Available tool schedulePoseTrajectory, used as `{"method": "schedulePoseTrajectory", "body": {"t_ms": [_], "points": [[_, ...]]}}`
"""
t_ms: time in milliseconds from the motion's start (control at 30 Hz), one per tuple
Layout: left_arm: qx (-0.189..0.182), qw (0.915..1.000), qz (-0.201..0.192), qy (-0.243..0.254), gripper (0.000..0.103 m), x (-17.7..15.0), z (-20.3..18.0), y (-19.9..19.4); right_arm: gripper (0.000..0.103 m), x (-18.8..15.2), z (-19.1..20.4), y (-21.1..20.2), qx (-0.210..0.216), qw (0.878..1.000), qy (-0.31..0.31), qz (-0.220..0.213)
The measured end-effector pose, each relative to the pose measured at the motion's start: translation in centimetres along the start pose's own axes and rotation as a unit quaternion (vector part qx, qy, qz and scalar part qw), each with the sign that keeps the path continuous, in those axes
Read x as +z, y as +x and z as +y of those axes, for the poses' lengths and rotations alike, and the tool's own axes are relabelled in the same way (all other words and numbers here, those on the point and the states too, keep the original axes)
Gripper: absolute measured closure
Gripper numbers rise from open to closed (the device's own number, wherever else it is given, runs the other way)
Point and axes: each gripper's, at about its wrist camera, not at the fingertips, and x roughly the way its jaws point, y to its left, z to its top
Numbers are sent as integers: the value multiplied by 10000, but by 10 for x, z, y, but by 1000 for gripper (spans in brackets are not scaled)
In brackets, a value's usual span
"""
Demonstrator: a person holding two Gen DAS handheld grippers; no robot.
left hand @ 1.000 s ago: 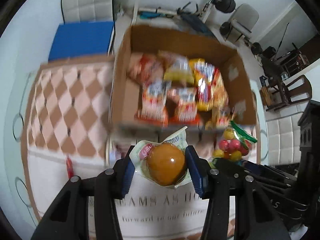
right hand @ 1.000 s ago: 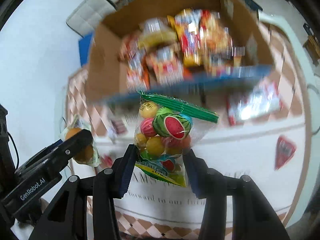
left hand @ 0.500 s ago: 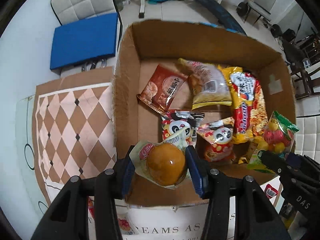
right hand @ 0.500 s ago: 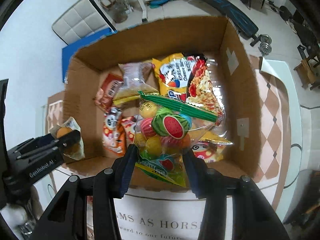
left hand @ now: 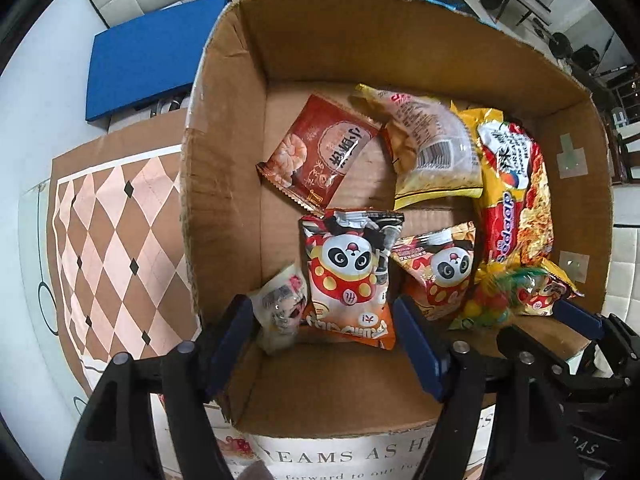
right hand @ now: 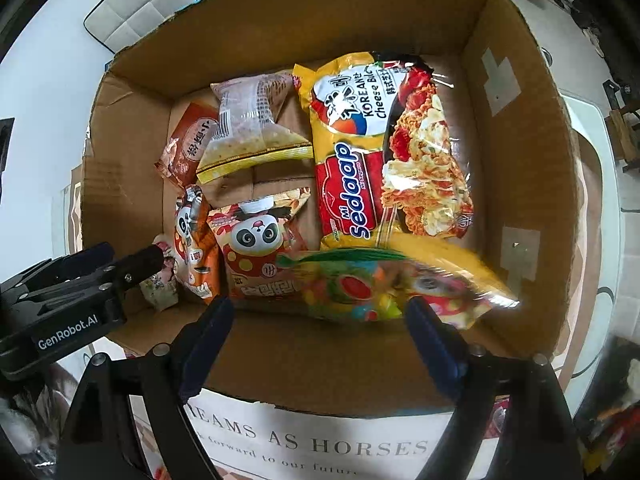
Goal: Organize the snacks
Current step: 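Grasp the nitz cookie packet with the left tool while the right tool grasps the Franzzi biscuit pack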
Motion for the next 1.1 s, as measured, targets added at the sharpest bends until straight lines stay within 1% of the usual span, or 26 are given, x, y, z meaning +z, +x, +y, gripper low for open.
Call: {"method": "schedulePoseTrajectory", "body": {"t_ms": [133, 167, 267, 300, 400, 500, 533, 600, 700, 800, 867, 933, 1000, 1033, 1100], "points": [[9, 9999, -113, -24, 31, -6, -1, -11, 12, -4, -3, -8, -101, 9999, 60, -49], [55, 9998, -176, -25, 31, -8, -1, -16, 12, -6, -4, -11, -117, 9999, 68, -71], [44, 9994, -352, -22, 31, -16, -6, -28, 11, -12, -5, -24, -188, 9996, 51, -190], [70, 9988, -474, -11, 31, -21, -8, -35, 9, -14, -5, -29, -204, 9995, 45, -248], [167, 9969, -771, 25, 31, -32, -11, -50, 9, -23, -5, -45, -187, 9983, 47, -557], [85, 9949, -1004, -38, 31, -47, -6, -64, 7, -33, 2, -64, -190, 9956, -51, -911], [81, 9939, -1096, -65, 21, -54, -4, -69, 7, -37, 6, -68, -179, 9949, -104, -992], [152, 9917, -1266, -161, 12, -67, 3, -77, 7, -45, 11, -76, -81, 9939, -144, -1090], [154, 9889, -1432, -373, 11, -90, 21, -83, 5, -60, 19, -80, 258, 9934, -137, -1106], [227, 9852, -1555, -683, 11, -118, 47, -86, 5, -79, 32, -67, 724, 9929, -100, -934], [271, 9823, -1588, -955, 11, -138, 69, -82, 5, -90, 43, -52, 893, 9932, -137, -738], [421, 9794, -1531, -1248, 11, -159, 93, -73, 5, -98, 55, -28, 1002, 9938, -160, -446], [632, 9766, -1345, -1552, 11, -176, 118, -55, 6, -103, 67, -3, 1065, 9939, -143, -247], [685, 9756, -1181, -1717, 11, -184, 131, -43, 6, -105, 74, 12, 1042, 9942, -169, -198], [691, 9721, -898, -2054, 11, -199, 154, -22, 11, -107, 83, 34, 939, 9953, -192, -143]]}}
